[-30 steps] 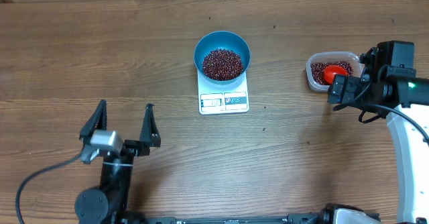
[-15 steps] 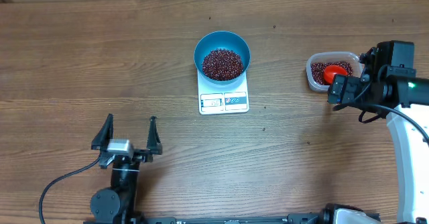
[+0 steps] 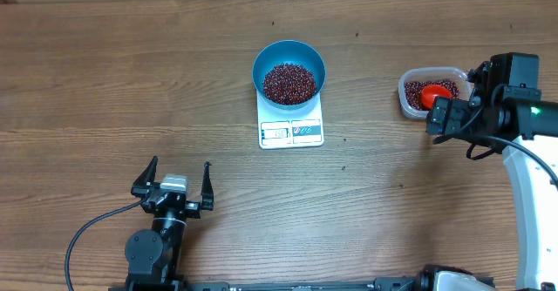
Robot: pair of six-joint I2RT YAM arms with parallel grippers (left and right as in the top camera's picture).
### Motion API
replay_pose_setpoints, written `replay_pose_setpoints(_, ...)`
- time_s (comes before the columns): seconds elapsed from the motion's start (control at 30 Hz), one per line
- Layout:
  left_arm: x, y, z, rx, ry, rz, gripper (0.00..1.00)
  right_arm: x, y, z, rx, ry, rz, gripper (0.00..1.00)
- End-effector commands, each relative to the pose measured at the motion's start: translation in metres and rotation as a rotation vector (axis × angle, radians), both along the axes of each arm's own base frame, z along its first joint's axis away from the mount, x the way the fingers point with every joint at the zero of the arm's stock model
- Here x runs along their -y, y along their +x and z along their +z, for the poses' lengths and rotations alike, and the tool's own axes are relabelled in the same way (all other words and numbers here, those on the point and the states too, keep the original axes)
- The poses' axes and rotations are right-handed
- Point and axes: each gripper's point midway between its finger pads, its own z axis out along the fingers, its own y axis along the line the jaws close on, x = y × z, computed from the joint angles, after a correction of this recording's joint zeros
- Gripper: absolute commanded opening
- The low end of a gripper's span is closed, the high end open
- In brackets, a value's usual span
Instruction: Scoop item into bowl and weigh 150g on scale
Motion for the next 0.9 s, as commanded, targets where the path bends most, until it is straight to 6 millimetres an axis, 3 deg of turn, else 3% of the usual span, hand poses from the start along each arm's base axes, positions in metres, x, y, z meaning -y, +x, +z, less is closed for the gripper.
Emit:
replay_pose_setpoints(0.0,-0.001,0.0,0.0,0.004,0.01,0.002,1.0,0.002,0.002,0.001,0.004,-0.01,-0.004,1.0)
replay_pose_setpoints(0.23,-0.011,0.0,-0.001,-0.006,-0.135,0.063,1.0,0.002,0.002,0.001,0.004,-0.01,-0.004,1.0)
replay_pose_setpoints(0.87,-0.01,0.0,0.0,-0.004,-0.112,0.053,1.0,0.002,0.002,0.001,0.004,-0.01,-0.004,1.0)
